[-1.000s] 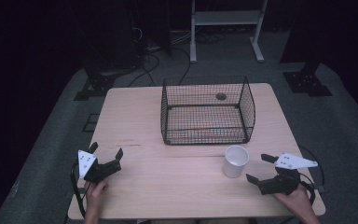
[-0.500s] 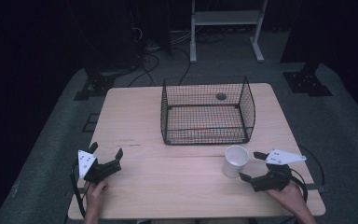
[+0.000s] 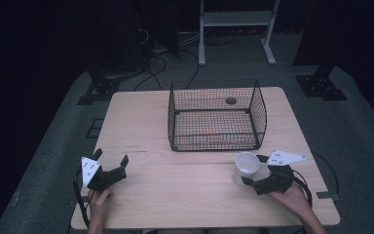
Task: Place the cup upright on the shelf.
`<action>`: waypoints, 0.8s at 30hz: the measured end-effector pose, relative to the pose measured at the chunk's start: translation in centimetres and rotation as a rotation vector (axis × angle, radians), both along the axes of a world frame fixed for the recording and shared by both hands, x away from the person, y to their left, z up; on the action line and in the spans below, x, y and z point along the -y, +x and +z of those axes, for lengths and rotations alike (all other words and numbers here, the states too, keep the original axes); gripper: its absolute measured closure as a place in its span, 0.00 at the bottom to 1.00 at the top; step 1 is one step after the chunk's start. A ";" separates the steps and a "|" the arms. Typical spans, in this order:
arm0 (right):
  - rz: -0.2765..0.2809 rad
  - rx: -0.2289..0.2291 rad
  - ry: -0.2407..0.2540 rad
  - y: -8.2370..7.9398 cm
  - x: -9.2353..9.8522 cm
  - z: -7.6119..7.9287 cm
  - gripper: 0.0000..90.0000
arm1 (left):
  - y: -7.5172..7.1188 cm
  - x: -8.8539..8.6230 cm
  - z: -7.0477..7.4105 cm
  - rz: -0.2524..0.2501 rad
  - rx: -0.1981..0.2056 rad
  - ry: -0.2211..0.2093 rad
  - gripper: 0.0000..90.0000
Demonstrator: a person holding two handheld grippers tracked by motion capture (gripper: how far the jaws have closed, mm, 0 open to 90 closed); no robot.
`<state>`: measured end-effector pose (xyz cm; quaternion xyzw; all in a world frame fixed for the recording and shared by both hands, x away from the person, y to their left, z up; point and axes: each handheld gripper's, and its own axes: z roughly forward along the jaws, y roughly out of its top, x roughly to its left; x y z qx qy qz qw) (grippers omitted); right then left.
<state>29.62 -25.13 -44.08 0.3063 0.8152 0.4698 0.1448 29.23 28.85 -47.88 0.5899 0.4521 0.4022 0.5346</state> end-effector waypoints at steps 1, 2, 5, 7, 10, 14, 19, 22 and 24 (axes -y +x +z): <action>0.006 -0.004 0.001 0.1 -0.2 0.0 0.03 | 0.0 0.0 0.0 0.000 0.000 0.000 0.00; 0.006 -0.004 0.001 0.1 -0.2 0.0 0.03 | 0.0 0.0 0.0 0.000 0.000 0.000 0.00; 0.017 -0.005 -0.008 0.4 -0.7 0.3 0.03 | 0.0 0.0 0.0 0.000 0.000 0.000 0.00; 0.019 0.000 -0.013 0.6 -0.9 0.6 0.03 | 0.0 0.0 0.0 0.000 0.000 -0.001 0.00; 0.023 -0.008 -0.013 0.8 -1.0 0.7 0.04 | 0.0 0.0 0.0 -0.001 0.001 -0.005 0.00; 0.026 -0.020 -0.027 1.0 -1.2 0.5 0.07 | 0.0 0.0 0.0 -0.001 0.001 -0.004 0.00; 0.030 -0.021 -0.030 1.2 -1.2 0.5 0.15 | 0.0 0.0 0.0 -0.001 0.001 -0.005 0.00; 0.027 -0.027 -0.028 1.3 -1.2 0.5 0.19 | 0.0 0.0 0.0 -0.002 0.001 -0.005 0.00; 0.030 -0.029 -0.023 1.3 -1.1 0.5 0.20 | 0.0 0.0 0.0 -0.002 0.002 -0.005 0.00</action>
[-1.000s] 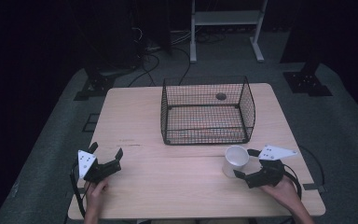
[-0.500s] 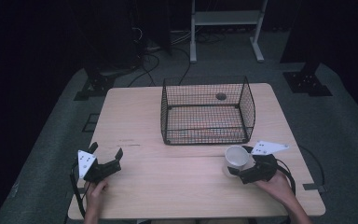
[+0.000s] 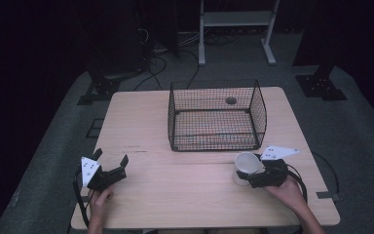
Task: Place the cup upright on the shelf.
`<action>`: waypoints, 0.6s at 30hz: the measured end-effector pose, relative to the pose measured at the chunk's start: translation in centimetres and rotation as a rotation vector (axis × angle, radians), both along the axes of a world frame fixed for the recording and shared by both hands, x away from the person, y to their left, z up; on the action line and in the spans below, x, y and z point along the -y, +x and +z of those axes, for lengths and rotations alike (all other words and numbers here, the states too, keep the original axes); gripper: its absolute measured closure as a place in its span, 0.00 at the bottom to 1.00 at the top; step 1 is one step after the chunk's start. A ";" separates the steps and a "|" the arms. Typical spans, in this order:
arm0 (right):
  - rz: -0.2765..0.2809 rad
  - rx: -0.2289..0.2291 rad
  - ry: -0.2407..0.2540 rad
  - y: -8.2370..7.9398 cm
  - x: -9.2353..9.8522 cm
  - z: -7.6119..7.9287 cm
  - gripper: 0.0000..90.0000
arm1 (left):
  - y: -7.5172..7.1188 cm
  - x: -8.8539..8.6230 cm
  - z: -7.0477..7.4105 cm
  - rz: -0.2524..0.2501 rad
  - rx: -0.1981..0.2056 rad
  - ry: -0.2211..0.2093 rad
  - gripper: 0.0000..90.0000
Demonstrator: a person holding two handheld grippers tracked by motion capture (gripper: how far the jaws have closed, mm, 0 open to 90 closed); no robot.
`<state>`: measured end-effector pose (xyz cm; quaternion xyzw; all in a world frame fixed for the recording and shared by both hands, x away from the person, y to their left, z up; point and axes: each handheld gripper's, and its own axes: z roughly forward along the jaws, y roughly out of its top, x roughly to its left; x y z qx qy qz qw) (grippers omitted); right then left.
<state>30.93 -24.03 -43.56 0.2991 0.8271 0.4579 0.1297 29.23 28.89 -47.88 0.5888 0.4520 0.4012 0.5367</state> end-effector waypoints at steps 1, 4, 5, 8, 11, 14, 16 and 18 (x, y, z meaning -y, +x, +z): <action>-0.002 -0.005 0.000 0.0 0.0 0.1 0.21 | 0.0 0.0 0.0 0.000 0.000 -0.001 0.00; 0.000 -0.008 0.003 0.1 0.0 0.4 0.21 | 0.0 0.0 0.0 0.001 0.000 -0.001 0.00; 0.000 -0.008 0.003 0.1 0.0 0.4 0.21 | 0.0 0.0 0.0 0.001 0.000 -0.001 0.00; 0.009 -0.007 0.016 0.3 0.1 0.9 0.21 | 0.0 0.0 0.0 0.001 0.000 -0.002 0.00; 0.023 -0.014 0.023 0.4 0.0 1.4 0.21 | 0.0 0.0 0.0 0.001 0.000 -0.002 0.00; 0.034 -0.016 0.023 0.6 -0.1 2.0 0.21 | 0.0 0.0 0.0 0.001 0.000 -0.001 0.00; 0.041 -0.013 0.022 0.7 -0.2 2.4 0.21 | 0.0 0.0 0.0 0.001 0.000 -0.001 0.00; 0.050 -0.004 0.017 0.8 -0.2 2.8 0.21 | 0.0 0.0 0.0 0.001 0.000 -0.002 0.00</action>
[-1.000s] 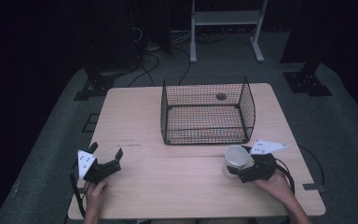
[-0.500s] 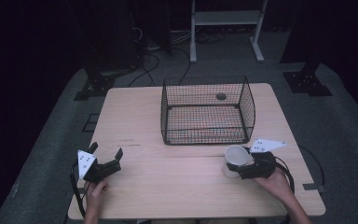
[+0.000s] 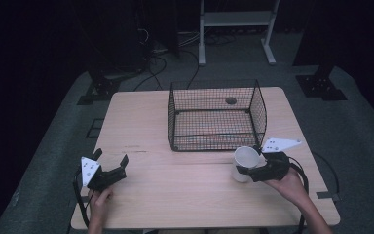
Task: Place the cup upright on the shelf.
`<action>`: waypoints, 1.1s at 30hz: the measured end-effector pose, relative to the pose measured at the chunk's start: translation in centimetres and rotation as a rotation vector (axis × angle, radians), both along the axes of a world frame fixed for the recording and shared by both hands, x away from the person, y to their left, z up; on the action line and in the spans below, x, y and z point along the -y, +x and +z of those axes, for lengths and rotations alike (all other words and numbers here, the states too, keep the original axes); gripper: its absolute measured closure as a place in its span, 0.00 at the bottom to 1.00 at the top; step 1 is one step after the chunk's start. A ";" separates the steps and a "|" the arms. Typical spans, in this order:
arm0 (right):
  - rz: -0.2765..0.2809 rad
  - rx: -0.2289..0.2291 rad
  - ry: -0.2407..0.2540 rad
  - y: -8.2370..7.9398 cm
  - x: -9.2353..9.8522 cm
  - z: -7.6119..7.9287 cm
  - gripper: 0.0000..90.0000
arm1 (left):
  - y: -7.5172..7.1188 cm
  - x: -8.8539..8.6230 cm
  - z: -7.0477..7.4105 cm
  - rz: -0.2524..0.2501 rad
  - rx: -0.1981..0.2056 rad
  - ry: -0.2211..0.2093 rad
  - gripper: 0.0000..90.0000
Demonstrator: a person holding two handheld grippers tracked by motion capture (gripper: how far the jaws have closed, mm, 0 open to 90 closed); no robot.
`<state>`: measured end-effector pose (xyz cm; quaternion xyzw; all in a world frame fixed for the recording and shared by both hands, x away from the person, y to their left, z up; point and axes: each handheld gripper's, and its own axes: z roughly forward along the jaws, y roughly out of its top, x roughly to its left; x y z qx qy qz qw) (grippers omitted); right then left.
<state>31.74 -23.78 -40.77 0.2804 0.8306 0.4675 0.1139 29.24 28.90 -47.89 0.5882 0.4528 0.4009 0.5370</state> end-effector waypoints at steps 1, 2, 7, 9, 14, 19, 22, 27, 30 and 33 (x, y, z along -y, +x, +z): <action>0.005 0.001 -0.007 0.1 -0.1 0.3 0.21 | 0.0 0.0 0.0 0.000 0.000 -0.001 0.00; 0.009 0.003 -0.008 0.2 -0.2 0.5 0.21 | 0.0 0.0 0.0 0.000 0.000 -0.001 0.00; 0.021 0.008 -0.008 0.4 -0.3 1.2 0.21 | 0.0 0.0 0.0 0.000 0.000 0.000 0.00; 0.027 0.014 -0.010 0.5 -0.5 1.8 0.21 | 0.0 0.0 0.0 0.000 0.000 -0.001 0.00; 0.041 0.020 -0.010 0.7 -0.7 2.8 0.21 | 0.0 0.0 0.0 0.000 0.000 -0.001 0.00; 0.047 0.026 -0.011 1.0 -0.9 3.5 0.21 | 0.0 0.0 0.0 0.000 0.000 -0.001 0.00; 0.051 0.029 -0.013 1.3 -1.1 4.0 0.21 | 0.0 0.0 0.0 0.000 0.000 -0.002 0.00; 0.059 0.037 0.001 1.9 -1.4 5.0 0.21 | 0.0 0.0 0.0 -0.001 0.002 -0.005 0.00; 0.063 0.037 0.002 2.1 -1.6 5.3 0.21 | 0.0 0.0 0.0 -0.001 0.001 -0.003 0.00; 0.068 0.039 -0.003 2.5 -1.9 5.7 0.21 | 0.0 0.0 0.0 -0.001 0.001 -0.005 0.00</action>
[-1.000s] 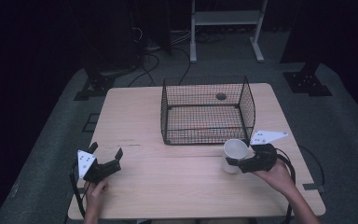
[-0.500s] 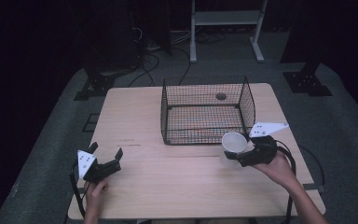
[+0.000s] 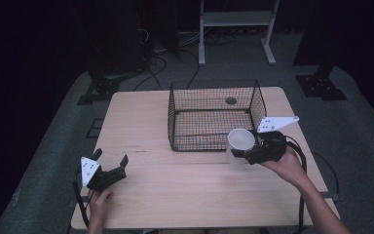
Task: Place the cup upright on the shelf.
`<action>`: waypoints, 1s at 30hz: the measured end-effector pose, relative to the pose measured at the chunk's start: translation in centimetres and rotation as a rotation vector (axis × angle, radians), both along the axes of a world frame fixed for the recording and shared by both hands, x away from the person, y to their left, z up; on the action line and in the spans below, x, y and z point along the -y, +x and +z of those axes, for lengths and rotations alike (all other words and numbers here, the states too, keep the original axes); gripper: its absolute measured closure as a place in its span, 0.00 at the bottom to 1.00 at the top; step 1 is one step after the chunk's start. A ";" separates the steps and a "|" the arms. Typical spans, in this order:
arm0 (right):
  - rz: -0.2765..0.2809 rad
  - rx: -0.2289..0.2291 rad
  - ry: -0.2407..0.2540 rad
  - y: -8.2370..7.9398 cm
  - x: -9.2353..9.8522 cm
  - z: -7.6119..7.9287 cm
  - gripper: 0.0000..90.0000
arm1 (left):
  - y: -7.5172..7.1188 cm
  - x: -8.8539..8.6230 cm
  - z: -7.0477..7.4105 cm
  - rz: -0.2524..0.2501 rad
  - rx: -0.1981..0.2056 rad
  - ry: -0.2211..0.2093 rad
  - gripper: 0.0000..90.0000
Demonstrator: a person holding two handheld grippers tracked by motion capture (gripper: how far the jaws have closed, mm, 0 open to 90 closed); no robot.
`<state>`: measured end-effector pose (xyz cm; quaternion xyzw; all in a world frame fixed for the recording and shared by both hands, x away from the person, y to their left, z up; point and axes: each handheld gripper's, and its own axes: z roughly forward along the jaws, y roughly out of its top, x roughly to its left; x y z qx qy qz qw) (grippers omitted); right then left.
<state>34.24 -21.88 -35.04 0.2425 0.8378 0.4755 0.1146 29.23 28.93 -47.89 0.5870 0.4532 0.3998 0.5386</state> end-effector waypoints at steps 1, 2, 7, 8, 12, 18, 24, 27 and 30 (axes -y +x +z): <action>0.002 0.003 0.003 0.2 -0.1 0.2 0.21 | 0.0 0.0 0.0 0.000 0.000 0.000 0.00; 0.004 0.002 0.004 0.3 -0.1 0.3 0.21 | 0.0 0.0 0.0 0.000 0.000 0.000 0.00; 0.009 0.003 0.010 1.2 -0.5 1.1 0.21 | 0.0 0.0 0.0 -0.001 0.000 -0.001 0.00; 0.009 0.004 0.009 1.4 -0.6 1.3 0.21 | 0.0 0.0 0.0 -0.001 0.001 -0.002 0.00; 0.027 -0.002 0.016 2.1 -0.9 1.9 0.21 | 0.0 0.0 0.0 -0.001 0.001 -0.002 0.00; 0.024 -0.006 0.021 3.0 -1.2 2.4 0.21 | 0.0 0.0 0.0 -0.001 0.001 0.000 0.00; 0.024 0.000 0.013 4.1 -1.7 3.0 0.21 | 0.0 0.0 0.0 -0.002 0.001 0.003 0.00; 0.023 -0.001 0.008 4.5 -1.9 3.2 0.21 | 0.0 0.0 0.0 -0.002 0.001 0.003 0.00; 0.021 -0.004 0.008 4.9 -2.1 3.4 0.21 | 0.0 0.0 0.0 -0.002 0.001 0.003 0.00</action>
